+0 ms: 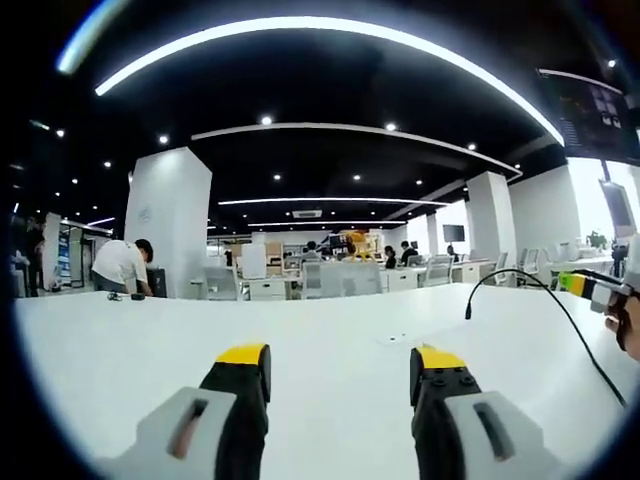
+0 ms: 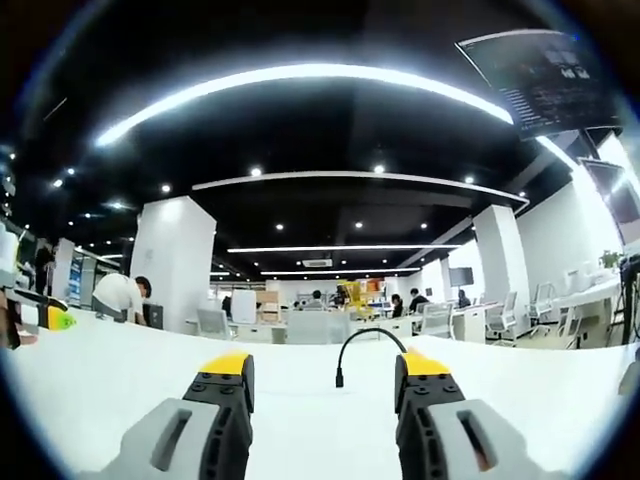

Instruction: Find the data cable on the table. Grasp the USB connector end of the cable and insert it into the USB port on the table

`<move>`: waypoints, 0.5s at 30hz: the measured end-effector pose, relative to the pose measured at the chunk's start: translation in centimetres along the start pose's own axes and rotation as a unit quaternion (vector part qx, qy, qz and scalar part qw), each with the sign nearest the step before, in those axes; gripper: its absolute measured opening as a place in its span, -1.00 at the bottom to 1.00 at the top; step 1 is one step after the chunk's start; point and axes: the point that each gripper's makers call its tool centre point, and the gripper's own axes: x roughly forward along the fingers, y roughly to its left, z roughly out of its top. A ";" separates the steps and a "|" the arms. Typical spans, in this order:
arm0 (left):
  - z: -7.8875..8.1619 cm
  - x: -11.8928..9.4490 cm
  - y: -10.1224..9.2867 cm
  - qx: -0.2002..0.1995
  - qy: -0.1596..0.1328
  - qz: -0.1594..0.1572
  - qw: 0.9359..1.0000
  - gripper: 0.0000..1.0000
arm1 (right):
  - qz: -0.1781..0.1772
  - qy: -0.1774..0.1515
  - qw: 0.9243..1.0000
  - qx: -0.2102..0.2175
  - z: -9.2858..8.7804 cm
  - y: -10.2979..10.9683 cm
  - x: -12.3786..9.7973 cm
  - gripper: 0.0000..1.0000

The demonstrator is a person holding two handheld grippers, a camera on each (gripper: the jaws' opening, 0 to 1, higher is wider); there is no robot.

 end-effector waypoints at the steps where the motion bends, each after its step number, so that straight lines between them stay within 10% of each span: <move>1: 0.0 0.0 0.0 0.000 0.000 0.000 1.000 0.12 | 0.001 0.000 1.000 0.000 0.0 0.0 0.0 0.14; 15: -0.1 0.0 -0.3 -0.011 0.002 -0.010 1.000 0.13 | 0.003 0.005 1.000 0.006 -0.3 0.1 0.3 0.15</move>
